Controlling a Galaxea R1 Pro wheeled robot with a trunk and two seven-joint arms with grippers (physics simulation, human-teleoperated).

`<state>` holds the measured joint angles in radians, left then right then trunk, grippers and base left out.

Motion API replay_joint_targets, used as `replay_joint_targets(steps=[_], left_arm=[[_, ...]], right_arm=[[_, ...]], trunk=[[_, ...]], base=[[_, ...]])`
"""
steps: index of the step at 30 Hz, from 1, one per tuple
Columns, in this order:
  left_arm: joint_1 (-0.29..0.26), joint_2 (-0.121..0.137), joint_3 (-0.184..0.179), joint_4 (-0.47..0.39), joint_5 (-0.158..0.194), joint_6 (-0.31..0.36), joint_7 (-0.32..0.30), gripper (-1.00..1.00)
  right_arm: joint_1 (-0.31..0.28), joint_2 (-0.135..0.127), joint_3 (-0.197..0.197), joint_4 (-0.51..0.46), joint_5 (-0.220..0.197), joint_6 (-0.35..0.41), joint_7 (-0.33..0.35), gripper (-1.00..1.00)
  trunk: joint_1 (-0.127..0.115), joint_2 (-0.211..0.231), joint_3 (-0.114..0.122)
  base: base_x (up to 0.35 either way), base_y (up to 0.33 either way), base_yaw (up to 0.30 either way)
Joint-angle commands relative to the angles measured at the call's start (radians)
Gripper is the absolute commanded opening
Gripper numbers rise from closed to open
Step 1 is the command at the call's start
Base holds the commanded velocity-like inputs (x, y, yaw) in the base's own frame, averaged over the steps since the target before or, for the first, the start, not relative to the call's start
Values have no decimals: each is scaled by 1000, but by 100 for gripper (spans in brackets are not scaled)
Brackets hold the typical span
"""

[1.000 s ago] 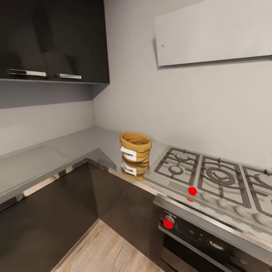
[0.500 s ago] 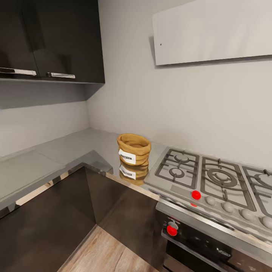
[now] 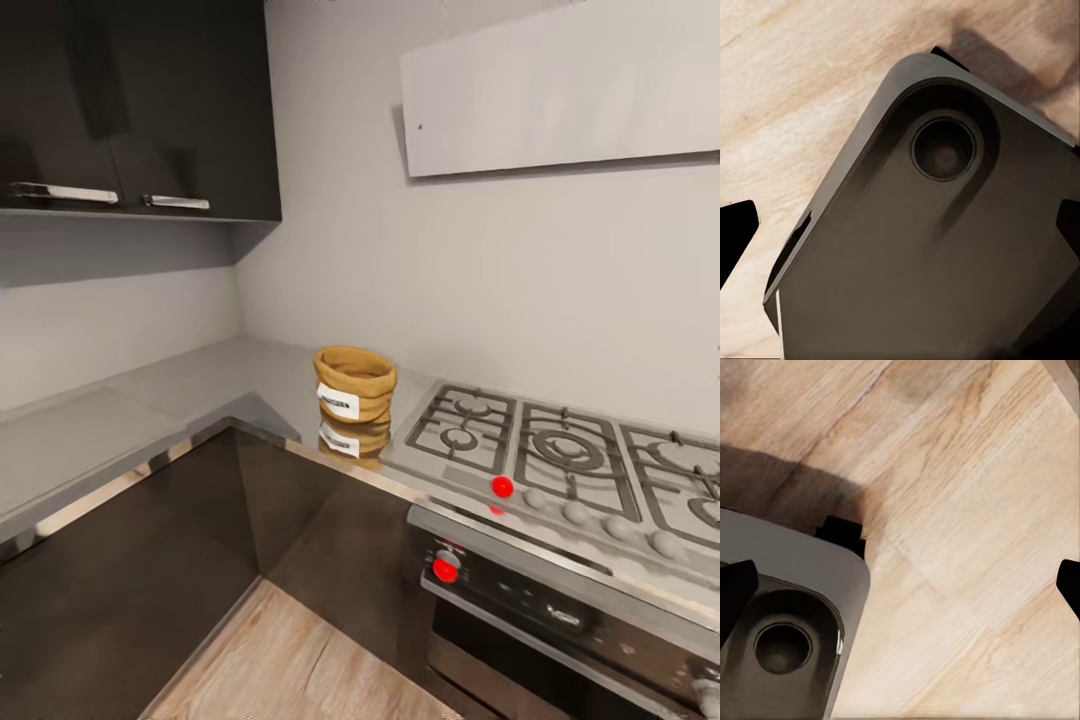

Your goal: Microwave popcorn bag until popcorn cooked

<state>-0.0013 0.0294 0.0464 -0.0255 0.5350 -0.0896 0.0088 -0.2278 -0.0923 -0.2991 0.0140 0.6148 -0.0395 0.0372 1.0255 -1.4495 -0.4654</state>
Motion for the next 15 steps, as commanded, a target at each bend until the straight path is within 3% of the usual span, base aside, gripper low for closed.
replay_joint_targets(steps=[1, 4, 6, 9, 10, 13, 15], left_arm=[[0, 0, 4, -1, -3, -1, 1, 100], [0, 0, 4, -1, -3, -1, 1, 100], [0, 0, 4, -1, -3, -1, 1, 100], [0, -1, 4, -1, -4, -1, 0, 100], [0, -1, 4, -1, -4, -1, 0, 100], [0, -2, 4, -1, -4, -1, 0, 100], [0, -2, 3, -1, -4, -1, 0, 100]], right_arm=[[-1, 4, -6, -5, 13, 7, 3, 100], [-1, 79, 14, -139, 76, 107, 19, 100], [-1, 201, 33, -383, 129, 310, 120, 100], [-1, 260, 45, -581, 139, 458, 258, 100], [-1, 267, 62, -636, 140, 484, 305, 100], [-1, 267, 227, -870, 135, 620, 517, 100], [-1, 267, 301, -1048, 132, 753, 641, 100]], trunk=[[0, -1, -1], [0, -1, -1], [0, -1, -1], [0, -1, -1], [0, -1, -1], [0, -1, -1], [0, -1, -1]], base=[[-106, 0, 0], [-30, 0, 0], [-5, 0, 0], [-1, 0, 0], [0, 0, 0], [0, 0, 0], [0, 0, 0]])
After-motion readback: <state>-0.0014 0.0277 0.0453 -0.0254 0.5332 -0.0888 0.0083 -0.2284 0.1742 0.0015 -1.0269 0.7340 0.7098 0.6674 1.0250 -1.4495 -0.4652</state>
